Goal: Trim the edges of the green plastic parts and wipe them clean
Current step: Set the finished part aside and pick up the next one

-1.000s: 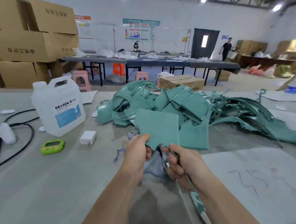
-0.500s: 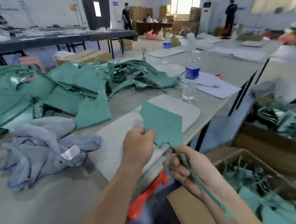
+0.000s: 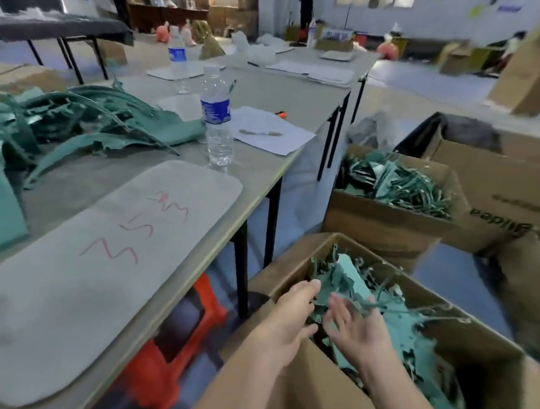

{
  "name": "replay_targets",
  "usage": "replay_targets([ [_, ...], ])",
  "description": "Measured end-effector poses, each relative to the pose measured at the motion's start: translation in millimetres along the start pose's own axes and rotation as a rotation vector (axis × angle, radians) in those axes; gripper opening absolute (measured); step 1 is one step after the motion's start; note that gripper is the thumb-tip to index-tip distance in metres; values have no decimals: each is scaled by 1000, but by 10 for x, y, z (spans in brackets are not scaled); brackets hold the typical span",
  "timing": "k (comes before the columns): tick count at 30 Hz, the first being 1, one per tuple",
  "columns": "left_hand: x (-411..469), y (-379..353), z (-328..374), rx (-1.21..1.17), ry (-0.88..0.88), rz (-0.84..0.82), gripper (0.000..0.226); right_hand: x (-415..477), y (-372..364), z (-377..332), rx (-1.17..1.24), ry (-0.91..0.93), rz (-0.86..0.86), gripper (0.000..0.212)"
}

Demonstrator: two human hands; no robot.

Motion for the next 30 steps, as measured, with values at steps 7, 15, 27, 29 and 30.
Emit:
replay_targets([
  [7,5,326,-93,-31,3,190,41,110,-282,817,-393,-183,-152,60],
  [15,-469,1005,1064,59,-533,560,16,-710,-1778,1059,-540,6,-405,34],
  [27,-2915,2807,2462,471,-967,1385,50,-1797,-3635,2850,-1218,426,-959,35],
  [29,-3362,3305,2306,360,-899,1541,52,-1757,-3825,3251,-1300,519,-950,34],
  [30,-3603,3554,2189,293,-863,1623,53,-1738,-3921,3471,-1356,560,-957,34],
])
Point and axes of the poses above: each hand's wrist, its own x-axis towards the middle knuckle, its own y-axis out of the back of the hand, z = x × y, the point moved 8 cm from there along x, towards the middle knuckle, and after that the axes turned 8 degrees about -y, right-handed, at the moved point
